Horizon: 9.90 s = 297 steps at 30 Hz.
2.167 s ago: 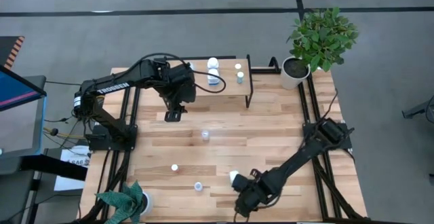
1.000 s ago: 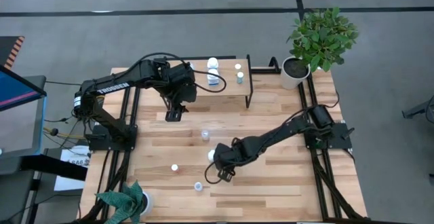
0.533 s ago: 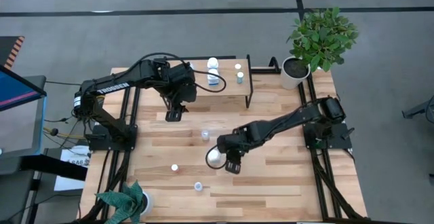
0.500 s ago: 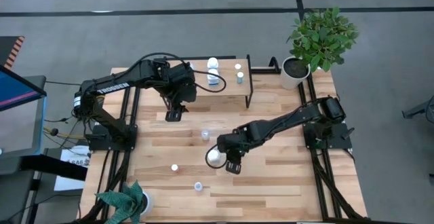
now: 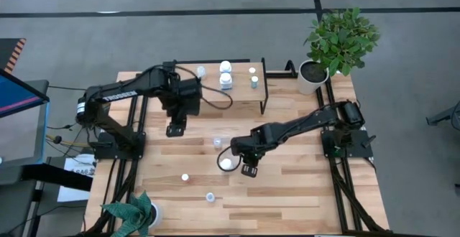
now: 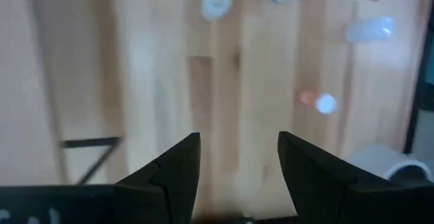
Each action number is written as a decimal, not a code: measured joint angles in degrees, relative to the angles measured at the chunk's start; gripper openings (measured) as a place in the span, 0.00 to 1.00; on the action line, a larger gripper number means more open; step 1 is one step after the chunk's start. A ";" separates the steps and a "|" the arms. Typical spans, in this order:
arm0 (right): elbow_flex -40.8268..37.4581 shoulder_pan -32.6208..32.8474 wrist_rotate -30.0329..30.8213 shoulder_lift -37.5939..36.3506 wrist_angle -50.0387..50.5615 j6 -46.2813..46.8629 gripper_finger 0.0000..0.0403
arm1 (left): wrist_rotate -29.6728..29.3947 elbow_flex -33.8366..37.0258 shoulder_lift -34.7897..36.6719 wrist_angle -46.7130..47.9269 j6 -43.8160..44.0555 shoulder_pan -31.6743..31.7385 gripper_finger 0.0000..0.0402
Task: Pick and place medicine bottles onto shelf by color
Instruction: Put the top white pill bottle on the shelf and align it with the other white pill bottle, then put the white blue pill bottle on the shelf and align it with the white blue pill bottles
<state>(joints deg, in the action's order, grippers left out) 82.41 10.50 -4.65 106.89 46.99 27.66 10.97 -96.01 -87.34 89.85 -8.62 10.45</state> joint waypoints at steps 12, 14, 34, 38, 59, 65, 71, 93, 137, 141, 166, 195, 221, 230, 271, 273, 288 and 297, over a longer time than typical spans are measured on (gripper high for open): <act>0.00 5.32 3.54 0.00 12.82 -1.54 0.27 | 0.68 31.62 15.84 -26.87 10.80 -12.26 0.45; -0.02 6.76 3.54 0.00 14.98 -0.37 0.27 | -0.08 37.11 18.42 -32.96 15.01 -14.45 0.45; -0.02 15.76 4.85 0.00 16.33 14.39 0.27 | -15.96 50.58 7.21 -70.58 7.36 -13.40 0.58; -0.02 16.61 4.85 0.00 16.16 14.53 0.27 | -16.18 50.58 1.93 -75.20 4.77 -12.07 0.66; -0.02 16.87 4.85 0.00 15.52 14.89 0.27 | -15.35 47.58 -5.82 -81.79 3.25 -11.68 0.43; -0.02 16.87 4.85 0.00 15.53 15.43 0.27 | -15.72 47.56 -5.67 -81.04 3.49 -11.68 0.26; -0.02 16.88 4.88 0.00 15.32 15.47 0.27 | -16.42 42.44 -2.96 -72.19 3.04 -11.68 0.26; -0.02 16.90 5.05 0.02 13.78 15.43 0.27 | -13.79 19.71 7.42 -44.42 -9.33 17.94 0.27; -0.02 17.49 4.95 0.02 13.81 15.88 0.27 | -8.82 15.70 2.20 -44.27 -8.16 23.03 0.53; -0.02 17.68 4.75 0.02 13.42 15.89 0.27 | -8.77 10.57 2.23 -42.29 -8.04 22.12 0.53; 0.00 8.24 1.73 0.02 -4.95 4.07 0.50 | -9.74 -2.57 6.21 -10.24 4.12 5.22 0.52; 0.17 1.32 4.92 3.56 -25.26 -28.72 0.61 | -19.18 -1.20 25.46 -0.83 26.91 -18.40 0.52; 0.02 1.33 4.56 4.22 -24.89 -27.63 0.75 | -20.86 -1.16 23.22 -0.48 25.81 -19.29 0.52; 0.19 1.33 4.57 6.35 -23.86 -27.54 0.85 | -20.86 -1.16 23.22 -0.50 25.79 -19.29 0.52; 3.93 -2.02 8.09 3.40 -19.11 -20.14 0.38 | -20.86 -1.18 23.22 -0.59 25.40 -19.29 0.52; 6.58 -2.90 10.84 2.10 -14.89 -21.11 0.39 | -20.86 -1.20 23.22 -0.57 25.40 -19.29 0.52; 19.87 -16.27 21.32 -0.78 -3.82 -32.55 0.42 | -20.86 -1.20 23.22 -0.59 25.35 -19.27 0.52; 19.87 -23.89 15.10 -0.72 -4.38 -33.18 0.42 | -20.86 -1.20 23.20 -0.57 25.33 -19.27 0.52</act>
<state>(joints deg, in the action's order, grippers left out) 102.28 -13.38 10.45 106.17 42.61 -5.51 -9.89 -97.21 -64.14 89.27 16.71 -8.82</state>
